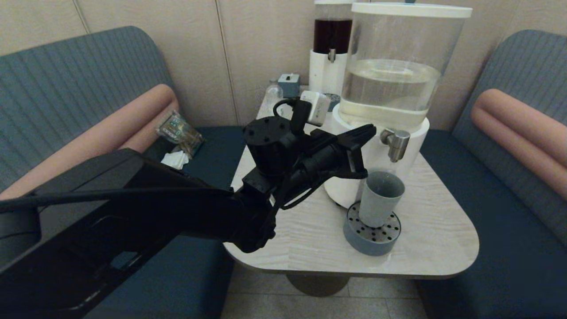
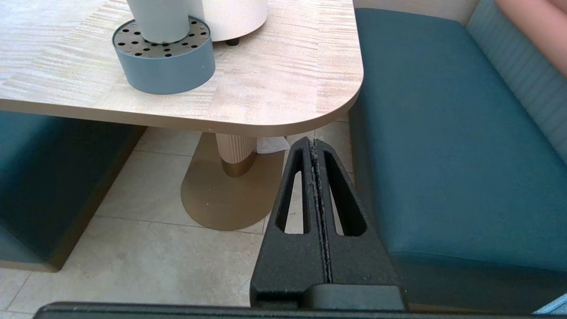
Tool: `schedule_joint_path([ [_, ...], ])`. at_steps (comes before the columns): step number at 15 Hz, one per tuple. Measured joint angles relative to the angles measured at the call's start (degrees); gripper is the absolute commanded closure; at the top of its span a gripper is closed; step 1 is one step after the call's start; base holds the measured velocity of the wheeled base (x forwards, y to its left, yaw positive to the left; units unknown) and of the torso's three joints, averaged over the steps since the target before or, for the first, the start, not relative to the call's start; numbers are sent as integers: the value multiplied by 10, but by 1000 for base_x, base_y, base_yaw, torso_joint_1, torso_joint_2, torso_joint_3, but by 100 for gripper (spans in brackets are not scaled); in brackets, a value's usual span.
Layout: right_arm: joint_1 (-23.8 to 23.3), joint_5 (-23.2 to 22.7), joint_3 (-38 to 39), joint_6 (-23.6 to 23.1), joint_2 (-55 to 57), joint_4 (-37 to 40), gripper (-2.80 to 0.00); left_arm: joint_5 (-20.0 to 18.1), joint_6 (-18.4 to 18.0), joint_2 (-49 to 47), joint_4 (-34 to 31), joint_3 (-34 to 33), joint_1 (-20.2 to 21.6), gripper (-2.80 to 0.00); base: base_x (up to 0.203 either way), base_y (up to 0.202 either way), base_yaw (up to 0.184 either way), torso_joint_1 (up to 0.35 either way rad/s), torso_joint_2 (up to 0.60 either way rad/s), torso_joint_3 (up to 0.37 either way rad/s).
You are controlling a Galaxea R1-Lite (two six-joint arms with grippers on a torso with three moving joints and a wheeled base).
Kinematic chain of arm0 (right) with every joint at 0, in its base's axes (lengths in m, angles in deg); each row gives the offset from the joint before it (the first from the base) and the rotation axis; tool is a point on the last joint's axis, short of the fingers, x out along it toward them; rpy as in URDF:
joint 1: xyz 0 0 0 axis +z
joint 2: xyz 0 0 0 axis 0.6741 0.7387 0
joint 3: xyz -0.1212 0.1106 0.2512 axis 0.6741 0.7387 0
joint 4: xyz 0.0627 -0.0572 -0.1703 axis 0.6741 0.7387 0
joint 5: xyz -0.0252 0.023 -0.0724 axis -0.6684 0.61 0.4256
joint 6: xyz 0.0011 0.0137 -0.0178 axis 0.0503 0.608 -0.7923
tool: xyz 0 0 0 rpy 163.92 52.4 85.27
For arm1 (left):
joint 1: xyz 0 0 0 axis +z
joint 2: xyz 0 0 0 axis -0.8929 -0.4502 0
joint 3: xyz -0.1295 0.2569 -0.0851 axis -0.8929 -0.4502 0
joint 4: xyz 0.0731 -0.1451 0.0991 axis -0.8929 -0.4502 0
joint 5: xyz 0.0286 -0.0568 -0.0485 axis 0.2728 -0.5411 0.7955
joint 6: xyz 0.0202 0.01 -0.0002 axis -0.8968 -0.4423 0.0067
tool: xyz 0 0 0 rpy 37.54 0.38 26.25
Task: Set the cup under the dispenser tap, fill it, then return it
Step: Turn off the faucet
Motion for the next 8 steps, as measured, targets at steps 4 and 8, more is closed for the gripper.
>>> schedule_joint_path([
  [4, 0, 0, 0, 0, 0, 0, 0, 8, 0, -38, 56, 3, -18, 0, 0, 0, 0, 0, 0, 0],
  [8, 0, 0, 0, 0, 0, 0, 0, 9, 0, -60, 58, 24, -28, 0, 0, 0, 0, 0, 0, 0],
])
